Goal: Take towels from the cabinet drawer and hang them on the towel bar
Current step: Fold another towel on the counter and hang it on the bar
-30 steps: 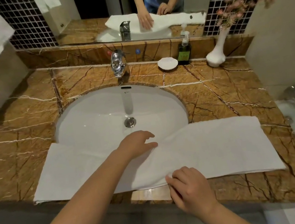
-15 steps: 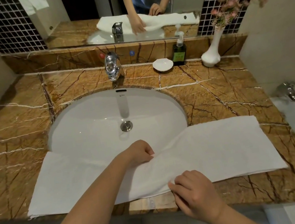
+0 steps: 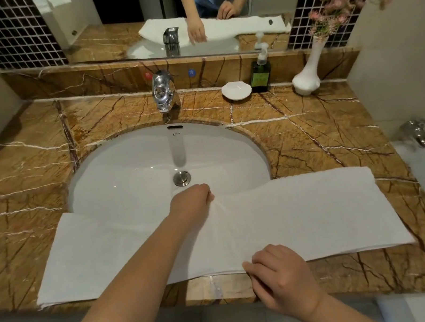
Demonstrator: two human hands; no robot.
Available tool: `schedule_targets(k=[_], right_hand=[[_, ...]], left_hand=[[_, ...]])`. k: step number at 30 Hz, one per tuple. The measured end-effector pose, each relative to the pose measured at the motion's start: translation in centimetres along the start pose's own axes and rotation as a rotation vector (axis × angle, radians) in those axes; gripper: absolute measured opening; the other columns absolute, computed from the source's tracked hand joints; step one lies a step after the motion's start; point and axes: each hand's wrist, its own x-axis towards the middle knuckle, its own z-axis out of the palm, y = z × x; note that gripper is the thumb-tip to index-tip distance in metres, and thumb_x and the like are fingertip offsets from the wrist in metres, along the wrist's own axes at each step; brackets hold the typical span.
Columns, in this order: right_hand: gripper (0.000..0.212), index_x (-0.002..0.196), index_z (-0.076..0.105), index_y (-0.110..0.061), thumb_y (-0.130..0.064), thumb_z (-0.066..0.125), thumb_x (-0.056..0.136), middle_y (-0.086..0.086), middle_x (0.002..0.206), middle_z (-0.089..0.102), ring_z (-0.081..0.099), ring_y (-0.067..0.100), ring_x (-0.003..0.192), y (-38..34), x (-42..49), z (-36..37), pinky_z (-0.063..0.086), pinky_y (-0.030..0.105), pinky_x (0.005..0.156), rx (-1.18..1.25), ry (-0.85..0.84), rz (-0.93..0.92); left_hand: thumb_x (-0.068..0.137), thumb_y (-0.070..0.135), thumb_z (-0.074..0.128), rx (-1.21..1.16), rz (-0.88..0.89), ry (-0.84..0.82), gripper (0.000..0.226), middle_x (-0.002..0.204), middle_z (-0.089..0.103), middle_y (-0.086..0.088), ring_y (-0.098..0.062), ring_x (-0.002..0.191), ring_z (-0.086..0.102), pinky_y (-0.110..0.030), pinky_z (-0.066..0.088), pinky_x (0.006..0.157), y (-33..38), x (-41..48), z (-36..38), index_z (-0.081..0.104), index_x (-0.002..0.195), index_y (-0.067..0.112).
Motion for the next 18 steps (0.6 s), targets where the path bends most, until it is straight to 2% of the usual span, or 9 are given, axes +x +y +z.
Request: schedule_targets(k=[4, 6, 10, 14, 16, 18], right_hand=[[0.011, 0.081, 0.073, -0.008, -0.014, 0.067, 0.073, 0.003, 0.073, 0.062, 0.055, 0.022, 0.059, -0.1, -0.3, -0.2, 0.044, 0.031, 0.049, 0.027, -0.002, 0.0], [0.01, 0.079, 0.073, -0.008, -0.013, 0.066, 0.075, 0.004, 0.072, 0.062, 0.055, 0.022, 0.058, -0.1, -0.6, -0.4, 0.043, 0.031, 0.049, 0.043, 0.011, -0.006], [0.01, 0.076, 0.073, -0.008, -0.012, 0.064, 0.077, 0.004, 0.071, 0.061, 0.052, 0.022, 0.056, -0.2, -1.2, -0.8, 0.042, 0.03, 0.048, 0.065, 0.022, -0.022], [0.005, 0.077, 0.073, -0.008, -0.011, 0.071, 0.073, 0.003, 0.071, 0.061, 0.052, 0.02, 0.056, -0.3, -1.9, -1.1, 0.042, 0.03, 0.047, 0.082, 0.005, -0.031], [0.007, 0.079, 0.074, -0.009, -0.011, 0.072, 0.072, 0.003, 0.072, 0.062, 0.054, 0.019, 0.057, -0.2, -2.2, -1.4, 0.043, 0.028, 0.047, 0.099, -0.014, -0.026], [0.008, 0.081, 0.074, -0.012, -0.011, 0.072, 0.073, 0.001, 0.073, 0.062, 0.056, 0.018, 0.059, -0.2, -2.1, -1.7, 0.045, 0.027, 0.049, 0.122, -0.033, 0.01]], left_hand=[[0.088, 0.066, 0.031, -0.126, -0.117, -0.323, 0.058, 0.06, 0.051, 0.004, -0.015, 0.062, 0.051, -0.031, 0.04, 0.064, -3.3, -0.9, -0.1, 0.044, 0.056, 0.019], [0.084, 0.071, 0.035, -0.127, -0.145, -0.384, 0.062, 0.05, 0.045, 0.004, -0.016, 0.052, 0.047, -0.03, 0.039, 0.062, -5.6, -1.5, -0.8, 0.038, 0.049, 0.019], [0.085, 0.062, 0.048, -0.112, -0.136, -0.245, 0.053, 0.054, 0.043, 0.005, -0.014, 0.053, 0.042, -0.029, 0.033, 0.057, -9.4, -3.2, -2.0, 0.036, 0.055, 0.02], [0.09, 0.054, 0.047, 0.013, -0.075, -0.018, 0.052, 0.051, 0.046, 0.003, -0.015, 0.052, 0.047, -0.029, 0.031, 0.051, -11.9, -5.5, -3.3, 0.042, 0.054, 0.018], [0.091, 0.057, 0.042, 0.036, -0.075, 0.003, 0.05, 0.059, 0.052, 0.005, -0.014, 0.058, 0.052, -0.03, 0.038, 0.055, -12.8, -6.8, -3.9, 0.052, 0.059, 0.02], [0.09, 0.06, 0.032, 0.115, -0.072, 0.014, 0.045, 0.077, 0.061, 0.011, -0.01, 0.074, 0.058, -0.03, 0.046, 0.066, -13.2, -8.1, -4.1, 0.061, 0.077, 0.029]])
